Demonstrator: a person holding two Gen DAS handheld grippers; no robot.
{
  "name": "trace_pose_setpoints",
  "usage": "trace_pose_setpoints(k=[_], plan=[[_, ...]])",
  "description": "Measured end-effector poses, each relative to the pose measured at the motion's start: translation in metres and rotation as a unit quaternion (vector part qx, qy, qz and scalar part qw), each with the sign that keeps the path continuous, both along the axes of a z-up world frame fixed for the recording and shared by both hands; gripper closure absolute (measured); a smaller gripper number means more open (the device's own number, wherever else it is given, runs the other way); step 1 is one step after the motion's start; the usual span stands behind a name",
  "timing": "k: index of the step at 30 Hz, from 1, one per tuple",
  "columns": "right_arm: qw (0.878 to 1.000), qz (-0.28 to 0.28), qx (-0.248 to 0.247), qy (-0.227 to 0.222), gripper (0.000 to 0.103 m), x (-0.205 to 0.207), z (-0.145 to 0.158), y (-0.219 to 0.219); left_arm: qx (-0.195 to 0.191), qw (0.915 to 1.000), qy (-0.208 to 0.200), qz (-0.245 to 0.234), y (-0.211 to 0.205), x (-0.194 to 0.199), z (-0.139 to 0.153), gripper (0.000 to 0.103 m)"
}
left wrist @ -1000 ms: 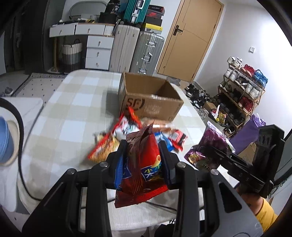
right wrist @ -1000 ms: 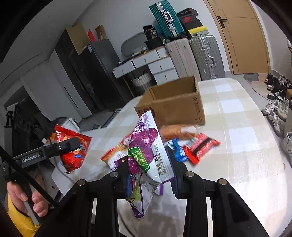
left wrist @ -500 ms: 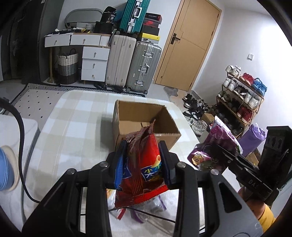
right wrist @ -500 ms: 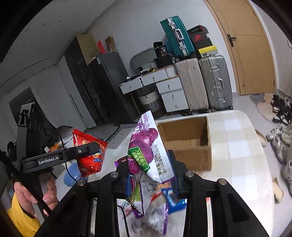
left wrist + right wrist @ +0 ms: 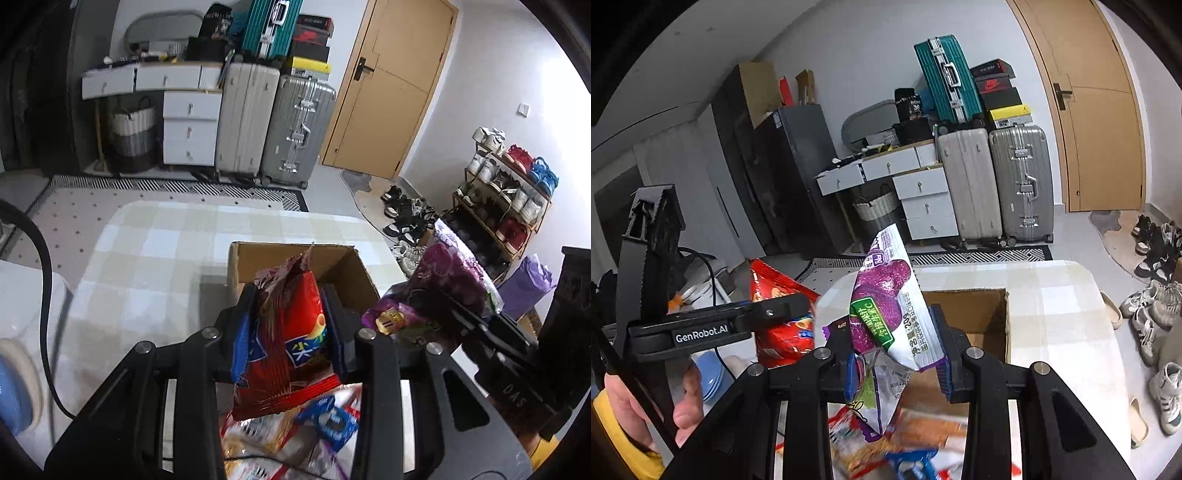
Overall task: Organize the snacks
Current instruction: 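Lower both bags into the cardboard box and open both tools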
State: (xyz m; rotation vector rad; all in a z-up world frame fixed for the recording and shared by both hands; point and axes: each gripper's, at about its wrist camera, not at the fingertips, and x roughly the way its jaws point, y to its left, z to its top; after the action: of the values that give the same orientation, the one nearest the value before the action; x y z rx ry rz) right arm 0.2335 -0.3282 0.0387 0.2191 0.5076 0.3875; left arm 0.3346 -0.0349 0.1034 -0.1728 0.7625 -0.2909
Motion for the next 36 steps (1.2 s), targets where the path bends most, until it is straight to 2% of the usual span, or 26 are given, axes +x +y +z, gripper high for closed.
trace_pose_setpoints(k=[3, 8, 11, 15, 19, 25, 29, 32, 36], plan=[[1.0, -0.006, -0.018, 0.013, 0.07, 0.032, -0.009, 0.003, -0.011, 0.9997, 0.022, -0.003, -0.01, 0.037, -0.018, 0.071], [0.998, -0.012, -0.05, 0.039, 0.07, 0.081, -0.033, 0.007, 0.006, 0.9989, 0.039, -0.026, -0.028, 0.086, -0.059, 0.071], [0.996, -0.017, -0.07, 0.052, 0.07, 0.101, -0.049, 0.006, -0.009, 0.9976, 0.063, -0.027, -0.033, 0.113, -0.083, 0.071], [0.992, -0.013, -0.105, 0.069, 0.07, 0.121, -0.069, 0.008, 0.031, 0.996, 0.076, -0.034, -0.05, 0.138, -0.113, 0.071], [0.988, -0.008, -0.131, 0.087, 0.07, 0.134, -0.087, 0.01, 0.052, 0.9936, 0.085, -0.054, -0.067, 0.146, -0.133, 0.072], [0.981, -0.012, -0.156, 0.114, 0.07, 0.148, -0.109, 0.008, 0.062, 0.9929, 0.09, -0.047, -0.072, 0.154, -0.155, 0.072], [0.979, -0.003, -0.16, 0.123, 0.07, 0.15, -0.116, 0.012, 0.067, 0.9921, 0.092, -0.053, -0.075, 0.151, -0.161, 0.072], [0.978, 0.004, -0.147, 0.149, 0.07, 0.158, -0.124, 0.012, 0.064, 0.9927, 0.092, -0.045, -0.069, 0.15, -0.162, 0.072], [0.972, -0.004, -0.169, 0.164, 0.069, 0.158, -0.132, 0.015, 0.069, 0.9918, 0.1, -0.04, -0.066, 0.15, -0.168, 0.072]])
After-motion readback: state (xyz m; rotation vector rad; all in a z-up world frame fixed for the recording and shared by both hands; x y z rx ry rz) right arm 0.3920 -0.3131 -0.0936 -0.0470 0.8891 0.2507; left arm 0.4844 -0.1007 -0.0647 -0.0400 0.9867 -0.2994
